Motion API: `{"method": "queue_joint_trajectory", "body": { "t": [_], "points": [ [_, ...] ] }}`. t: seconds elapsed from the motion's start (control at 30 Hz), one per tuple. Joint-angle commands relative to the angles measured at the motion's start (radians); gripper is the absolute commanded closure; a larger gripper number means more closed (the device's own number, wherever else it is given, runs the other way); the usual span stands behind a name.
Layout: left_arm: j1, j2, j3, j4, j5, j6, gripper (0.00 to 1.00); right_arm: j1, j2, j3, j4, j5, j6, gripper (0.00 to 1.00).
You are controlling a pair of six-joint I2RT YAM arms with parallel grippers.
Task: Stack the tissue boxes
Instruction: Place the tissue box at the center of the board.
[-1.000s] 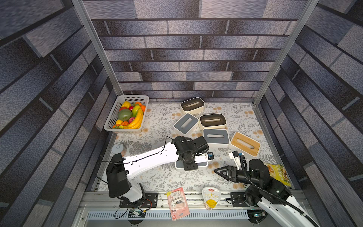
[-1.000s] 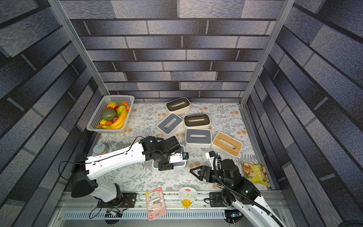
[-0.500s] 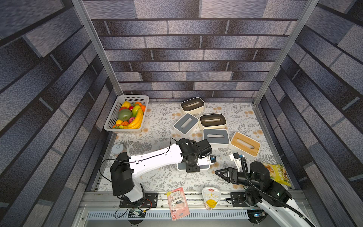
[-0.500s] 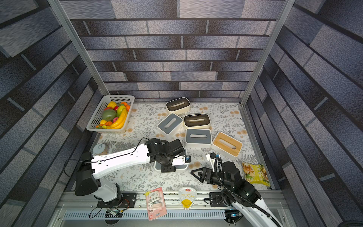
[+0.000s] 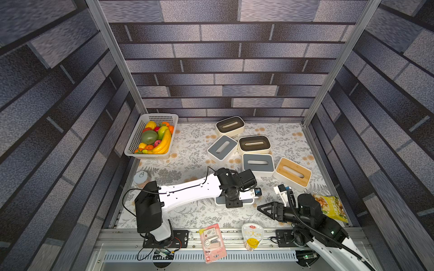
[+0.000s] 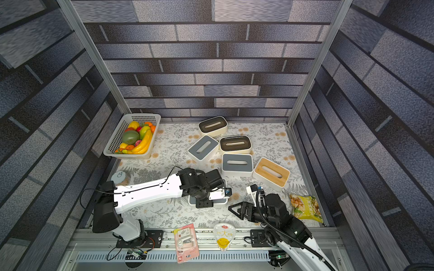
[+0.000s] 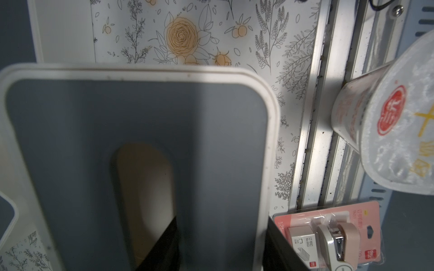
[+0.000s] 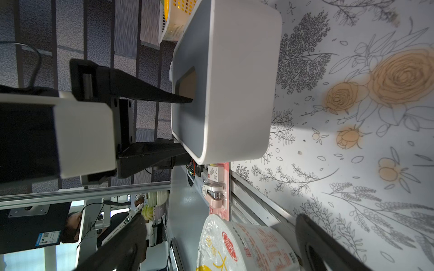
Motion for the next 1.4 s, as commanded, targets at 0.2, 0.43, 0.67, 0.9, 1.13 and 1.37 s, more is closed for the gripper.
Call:
{"method": "queue_joint_trajectory", "body": {
  "t": [0.2,0.43,0.67,0.9,1.13,1.37],
  "points": [
    [-0.012,0.003,-0.049,0.042,-0.012,-0.028,0.57,-0.005,-0.02,-0.015,-0.04,-0.02,-0.006,0.0],
    [-0.016,0.006,-0.079,0.077,-0.014,-0.026,0.58,-0.005,-0.04,-0.026,-0.041,-0.025,0.001,0.0],
    [-0.018,0.025,-0.088,0.081,-0.028,-0.013,0.57,-0.005,-0.041,-0.035,-0.043,-0.035,0.0,0.0],
    [-0.018,0.038,-0.11,0.094,-0.034,-0.008,0.58,-0.006,-0.05,-0.044,-0.049,-0.039,0.002,0.0],
    [-0.019,0.048,-0.121,0.093,-0.038,-0.008,0.58,-0.006,-0.051,-0.046,-0.059,-0.035,-0.002,0.0],
    [-0.018,0.04,-0.147,0.109,-0.041,-0.007,0.58,-0.006,-0.053,-0.048,-0.07,-0.031,-0.005,0.0]
  ]
}}
